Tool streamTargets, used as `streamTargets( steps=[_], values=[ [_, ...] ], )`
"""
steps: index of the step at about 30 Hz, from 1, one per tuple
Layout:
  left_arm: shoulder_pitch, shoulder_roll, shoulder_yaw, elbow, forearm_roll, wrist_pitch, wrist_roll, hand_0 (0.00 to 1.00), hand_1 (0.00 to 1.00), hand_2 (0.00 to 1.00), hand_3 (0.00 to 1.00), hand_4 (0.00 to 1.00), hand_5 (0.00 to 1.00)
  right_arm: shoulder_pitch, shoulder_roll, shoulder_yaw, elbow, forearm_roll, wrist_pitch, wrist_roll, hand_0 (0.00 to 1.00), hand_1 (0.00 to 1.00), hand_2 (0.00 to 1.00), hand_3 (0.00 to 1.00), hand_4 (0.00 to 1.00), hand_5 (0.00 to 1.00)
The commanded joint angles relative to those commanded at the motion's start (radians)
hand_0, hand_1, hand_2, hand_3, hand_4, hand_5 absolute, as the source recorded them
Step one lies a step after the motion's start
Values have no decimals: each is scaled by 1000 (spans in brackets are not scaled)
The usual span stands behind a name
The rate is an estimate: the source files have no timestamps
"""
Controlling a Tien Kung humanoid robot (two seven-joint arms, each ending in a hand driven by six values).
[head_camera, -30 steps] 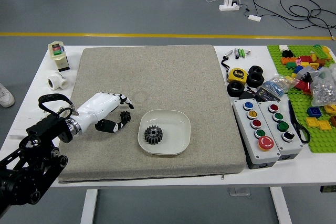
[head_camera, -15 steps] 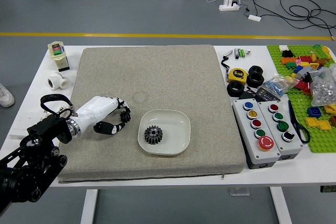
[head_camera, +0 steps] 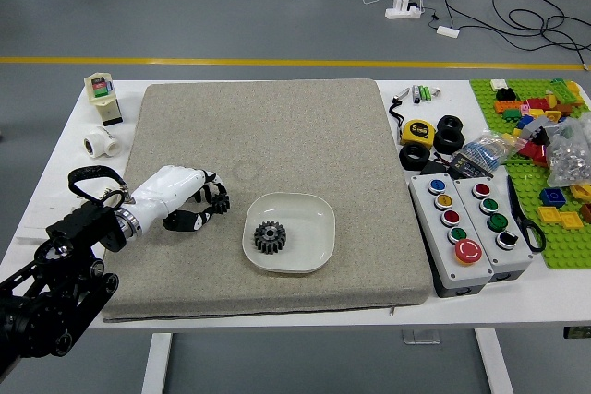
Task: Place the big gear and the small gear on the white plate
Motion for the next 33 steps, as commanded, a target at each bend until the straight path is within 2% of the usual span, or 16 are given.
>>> streamTargets(
  steps=[15, 22, 33],
  values=[
    [8, -1, -6, 2, 0, -8, 9, 310, 438, 492, 587, 273, 2, 0, 0, 1, 0, 0, -1, 0, 613, 608, 695, 571, 770, 736],
    [18, -2, -4, 5, 0, -31, 35, 302, 431, 489, 575, 272, 2, -4, 1, 1, 0, 0, -1, 0, 610, 607, 695, 571, 770, 736],
    [36, -5, -28, -27, -23, -43, 81, 298, 424, 483, 571, 271, 2, -12, 2, -2, 0, -2, -1, -1, 611, 608, 694, 571, 770, 735]
  ],
)
